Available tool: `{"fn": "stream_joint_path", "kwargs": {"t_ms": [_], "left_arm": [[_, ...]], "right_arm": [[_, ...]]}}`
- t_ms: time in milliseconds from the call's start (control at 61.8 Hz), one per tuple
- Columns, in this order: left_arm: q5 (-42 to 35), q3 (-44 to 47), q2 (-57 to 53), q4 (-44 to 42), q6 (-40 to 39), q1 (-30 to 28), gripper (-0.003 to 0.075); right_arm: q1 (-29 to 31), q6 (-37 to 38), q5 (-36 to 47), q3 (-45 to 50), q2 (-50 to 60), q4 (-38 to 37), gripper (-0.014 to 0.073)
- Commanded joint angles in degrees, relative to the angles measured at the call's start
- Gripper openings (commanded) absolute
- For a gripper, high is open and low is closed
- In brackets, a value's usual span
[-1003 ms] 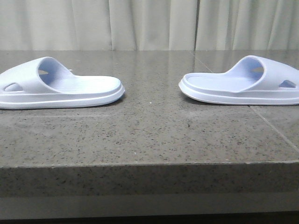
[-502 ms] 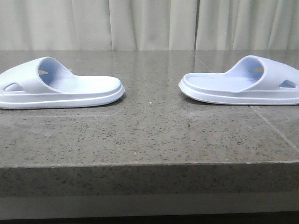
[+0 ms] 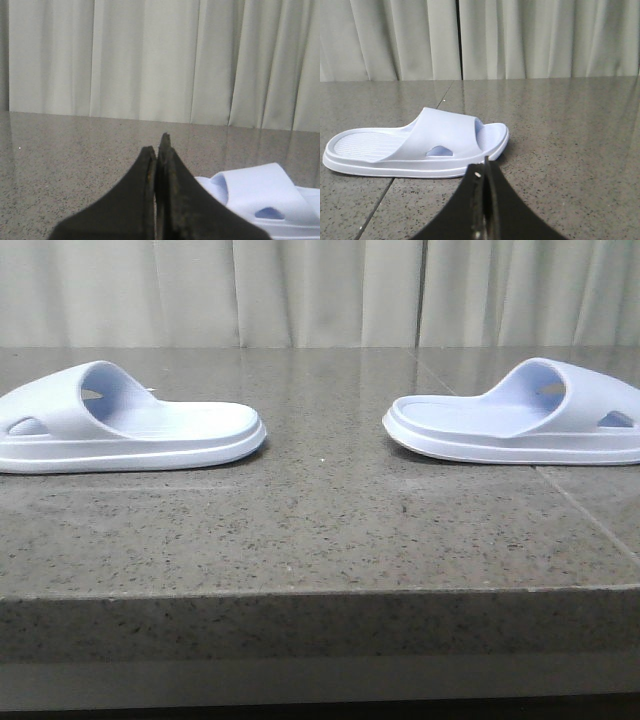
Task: Insert blue slippers together front up
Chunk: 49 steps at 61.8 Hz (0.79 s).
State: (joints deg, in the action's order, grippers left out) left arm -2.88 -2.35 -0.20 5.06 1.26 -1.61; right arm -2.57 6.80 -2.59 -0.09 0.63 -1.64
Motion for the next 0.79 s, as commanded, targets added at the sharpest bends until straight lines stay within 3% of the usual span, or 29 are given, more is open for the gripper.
{"fn": "stream_joint_path", "kwargs": {"t_ms": [0,227,421,777], "left_arm": [[-0.5,-6.8,-0.5,1.1,-0.2,0.4,-0.0020],[16.0,-25.3,7.3,0.7,-0.2,0.4,-0.0020],[25.5,-35.5,16.9,-0.2,-0.2,0.4,-0.0020],[31.5,-38.3,28.0,-0.2,-0.2,0.4,-0.0020]], "right_arm": [[0.4,-0.1,1.0,-5.9,0.9,-0.5,-0.0118],[0.4,-0.1,-11.0,-22.2,-2.0,-1.1,-0.0118],[0.4,-0.1,-17.5,-32.2,-10.0,-1.5,-0.0118],[0.4,-0.1,-28.0,-36.8,-24.7,-5.2,-0.0118]]}}
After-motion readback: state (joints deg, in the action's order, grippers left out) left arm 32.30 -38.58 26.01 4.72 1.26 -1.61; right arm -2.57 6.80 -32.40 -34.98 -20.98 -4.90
